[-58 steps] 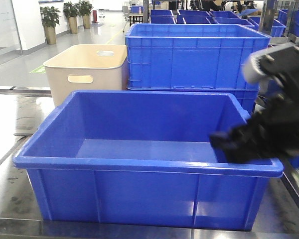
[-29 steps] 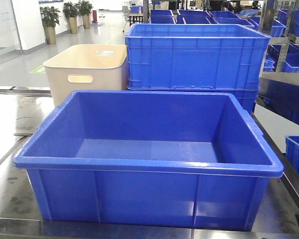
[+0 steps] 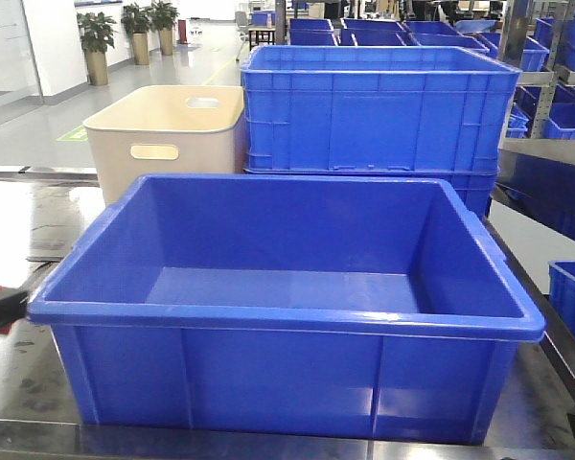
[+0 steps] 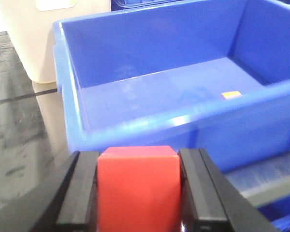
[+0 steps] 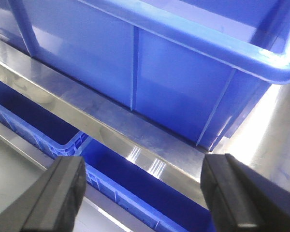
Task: Pick red and yellow blocks into blue bin
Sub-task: 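Move the left gripper with the red cube over the bin, then open the left gripper to drop the red cube into the bin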
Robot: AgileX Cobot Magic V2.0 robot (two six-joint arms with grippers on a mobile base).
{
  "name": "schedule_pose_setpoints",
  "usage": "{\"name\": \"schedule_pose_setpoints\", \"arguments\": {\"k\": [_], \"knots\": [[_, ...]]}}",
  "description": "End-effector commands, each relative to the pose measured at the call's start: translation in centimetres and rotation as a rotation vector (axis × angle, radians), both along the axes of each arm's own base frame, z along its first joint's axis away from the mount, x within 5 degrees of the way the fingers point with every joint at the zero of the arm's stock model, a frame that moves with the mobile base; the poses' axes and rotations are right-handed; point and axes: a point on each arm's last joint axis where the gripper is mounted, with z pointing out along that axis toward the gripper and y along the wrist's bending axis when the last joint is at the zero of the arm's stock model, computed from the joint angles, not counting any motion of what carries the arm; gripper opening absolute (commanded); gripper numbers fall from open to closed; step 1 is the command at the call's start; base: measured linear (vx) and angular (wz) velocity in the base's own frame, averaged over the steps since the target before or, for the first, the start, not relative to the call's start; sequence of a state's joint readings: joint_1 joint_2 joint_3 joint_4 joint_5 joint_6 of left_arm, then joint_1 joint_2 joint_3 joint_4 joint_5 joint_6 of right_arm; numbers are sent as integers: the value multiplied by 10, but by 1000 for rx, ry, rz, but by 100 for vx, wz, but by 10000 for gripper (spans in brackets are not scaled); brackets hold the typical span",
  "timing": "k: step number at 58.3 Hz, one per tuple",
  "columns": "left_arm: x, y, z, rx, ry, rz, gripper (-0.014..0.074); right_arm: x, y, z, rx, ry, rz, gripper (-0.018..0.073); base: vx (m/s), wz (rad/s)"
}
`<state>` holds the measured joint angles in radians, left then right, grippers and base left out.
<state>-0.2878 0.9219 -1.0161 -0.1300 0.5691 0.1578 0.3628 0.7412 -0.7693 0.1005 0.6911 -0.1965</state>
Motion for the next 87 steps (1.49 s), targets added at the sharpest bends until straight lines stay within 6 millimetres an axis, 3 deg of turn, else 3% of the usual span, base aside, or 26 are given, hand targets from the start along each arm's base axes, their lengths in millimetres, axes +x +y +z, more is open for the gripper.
{"name": "schedule_pose_setpoints", "arguments": {"k": [1, 15, 27, 35, 43, 50, 58, 72, 76, 87], "knots": [[26, -10, 21, -38, -79, -1, 245, 2, 0, 17, 38, -105, -9, 538, 0, 0], [104, -33, 15, -13, 3, 0, 274, 2, 0, 17, 38, -105, -9, 538, 0, 0], [156, -49, -2, 3, 57, 0, 435, 2, 0, 17, 38, -105, -9, 538, 0, 0], [174, -55, -14, 10, 87, 1, 563, 2, 0, 17, 38, -105, -9, 538, 0, 0], [177, -55, -16, 11, 89, 2, 644, 2, 0, 17, 38, -105, -9, 538, 0, 0], [171, -54, -10, 8, 75, 1, 648, 2, 0, 17, 38, -105, -9, 538, 0, 0], [152, -48, 12, -12, 38, -1, 631, 2, 0, 17, 38, -105, -9, 538, 0, 0], [77, -30, 64, -59, -10, -42, 572, 2, 0, 16, 37, -100, -8, 538, 0, 0], [54, -24, 65, -41, -8, -56, 563, 2, 0, 15, 35, -92, -8, 538, 0, 0], [-8, -4, 31, -47, -16, -48, 555, 1, 0, 14, 30, -80, -7, 538, 0, 0]]}}
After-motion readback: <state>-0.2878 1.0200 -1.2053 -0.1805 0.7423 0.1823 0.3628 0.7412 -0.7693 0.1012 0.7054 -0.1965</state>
